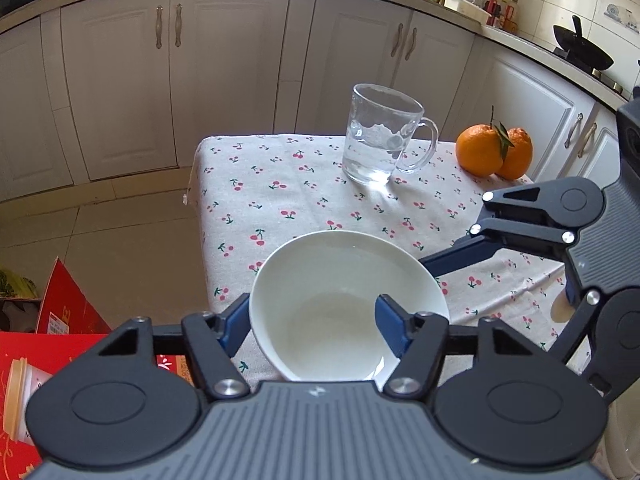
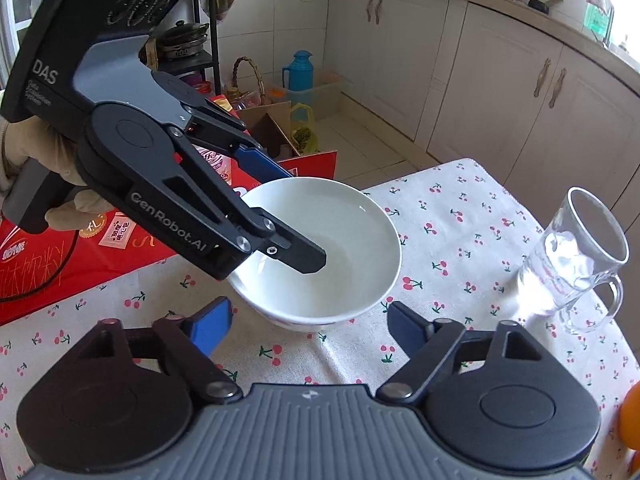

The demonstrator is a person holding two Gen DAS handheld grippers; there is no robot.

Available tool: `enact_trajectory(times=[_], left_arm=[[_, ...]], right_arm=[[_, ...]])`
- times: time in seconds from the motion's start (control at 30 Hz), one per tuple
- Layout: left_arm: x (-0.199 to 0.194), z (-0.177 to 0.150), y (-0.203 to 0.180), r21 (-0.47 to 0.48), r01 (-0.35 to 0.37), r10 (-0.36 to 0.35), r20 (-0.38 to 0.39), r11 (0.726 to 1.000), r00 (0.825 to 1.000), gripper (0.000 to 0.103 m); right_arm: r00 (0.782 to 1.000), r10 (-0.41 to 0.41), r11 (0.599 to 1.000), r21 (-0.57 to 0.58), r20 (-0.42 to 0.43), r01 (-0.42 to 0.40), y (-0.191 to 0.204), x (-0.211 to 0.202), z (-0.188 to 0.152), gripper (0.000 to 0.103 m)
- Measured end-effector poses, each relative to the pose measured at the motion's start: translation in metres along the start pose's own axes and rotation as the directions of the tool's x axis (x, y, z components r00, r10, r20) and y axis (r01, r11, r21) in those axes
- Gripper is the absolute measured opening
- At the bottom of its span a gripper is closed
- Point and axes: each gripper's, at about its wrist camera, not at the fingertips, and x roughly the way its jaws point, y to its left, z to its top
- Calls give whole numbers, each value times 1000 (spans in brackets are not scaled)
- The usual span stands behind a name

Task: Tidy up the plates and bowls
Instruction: 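Grasp the rim of the nested white bowls with the left gripper and lift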

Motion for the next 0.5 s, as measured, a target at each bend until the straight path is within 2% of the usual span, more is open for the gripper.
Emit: enact_trajectory(times=[0.23, 0.5], left_arm=[[4, 2, 3, -5, 2, -2, -6, 1000, 1000, 59], [3, 4, 2, 2, 5, -5, -16, 1000, 1000, 59]], right_arm=[[1000, 19, 1000, 23, 7, -19, -2, 2, 0, 82], [1000, 20, 999, 36, 6, -20, -2, 1, 1, 81]])
